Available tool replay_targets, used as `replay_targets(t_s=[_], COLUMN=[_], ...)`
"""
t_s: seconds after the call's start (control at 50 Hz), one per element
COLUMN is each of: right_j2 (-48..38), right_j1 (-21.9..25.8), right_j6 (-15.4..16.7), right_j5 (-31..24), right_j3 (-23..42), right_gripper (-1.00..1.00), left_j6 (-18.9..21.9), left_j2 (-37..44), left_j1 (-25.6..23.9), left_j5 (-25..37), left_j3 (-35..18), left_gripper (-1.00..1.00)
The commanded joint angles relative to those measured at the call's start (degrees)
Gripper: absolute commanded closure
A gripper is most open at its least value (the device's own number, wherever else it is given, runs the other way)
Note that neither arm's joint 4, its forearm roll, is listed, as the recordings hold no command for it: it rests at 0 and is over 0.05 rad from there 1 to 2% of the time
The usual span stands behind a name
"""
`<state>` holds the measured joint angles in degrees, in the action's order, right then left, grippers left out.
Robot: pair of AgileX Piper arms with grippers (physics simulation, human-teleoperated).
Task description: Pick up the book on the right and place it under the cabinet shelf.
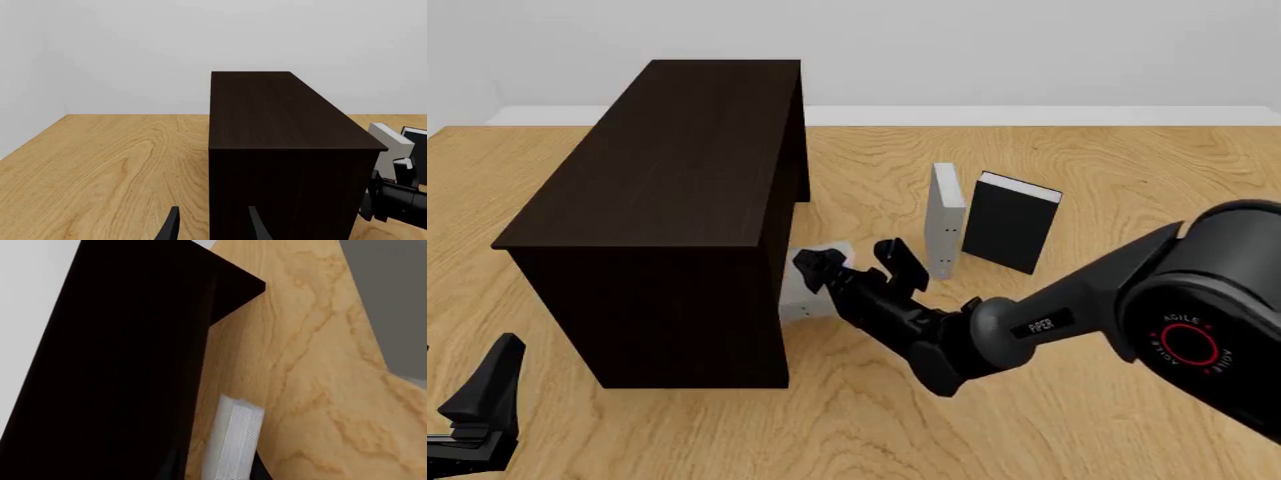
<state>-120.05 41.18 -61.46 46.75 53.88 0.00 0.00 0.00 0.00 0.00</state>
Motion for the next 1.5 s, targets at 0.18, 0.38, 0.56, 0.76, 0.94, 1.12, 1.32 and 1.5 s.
replay_targets(t_s=[0.18, 0.38, 0.56, 0.76, 0.94, 1.12, 1.32, 1.5], right_j2=[2.31, 4.09, 6.51, 8.99, 10.77, 12.46, 14.85, 22.42], right_j1=[0.1, -2.21, -4.69, -5.97, -6.42, -6.72, -7.06, -8.23], right_j6=[0.83, 3.52, 9.09, 11.01, 12.24, 12.41, 14.75, 21.08], right_j5=[-1.22, -5.16, -11.62, -11.99, -12.8, -12.16, -13.11, -17.56], right_j3=[-0.1, -0.45, 0.36, -4.23, -5.44, -7.62, -8.96, -11.46], right_gripper=[-1.0, -1.0, -1.0, -1.0, -1.0, -1.0, -1.0, -1.0], left_j6=[0.0, 0.0, 0.0, 0.0, 0.0, 0.0, 0.0, 0.0], left_j2=[0.0, 0.0, 0.0, 0.0, 0.0, 0.0, 0.0, 0.0], left_j1=[0.0, 0.0, 0.0, 0.0, 0.0, 0.0, 0.0, 0.0], left_j5=[0.0, 0.0, 0.0, 0.0, 0.0, 0.0, 0.0, 0.0], left_j3=[0.0, 0.0, 0.0, 0.0, 0.0, 0.0, 0.0, 0.0], left_gripper=[-1.0, -1.0, -1.0, -1.0, -1.0, -1.0, -1.0, -1.0])
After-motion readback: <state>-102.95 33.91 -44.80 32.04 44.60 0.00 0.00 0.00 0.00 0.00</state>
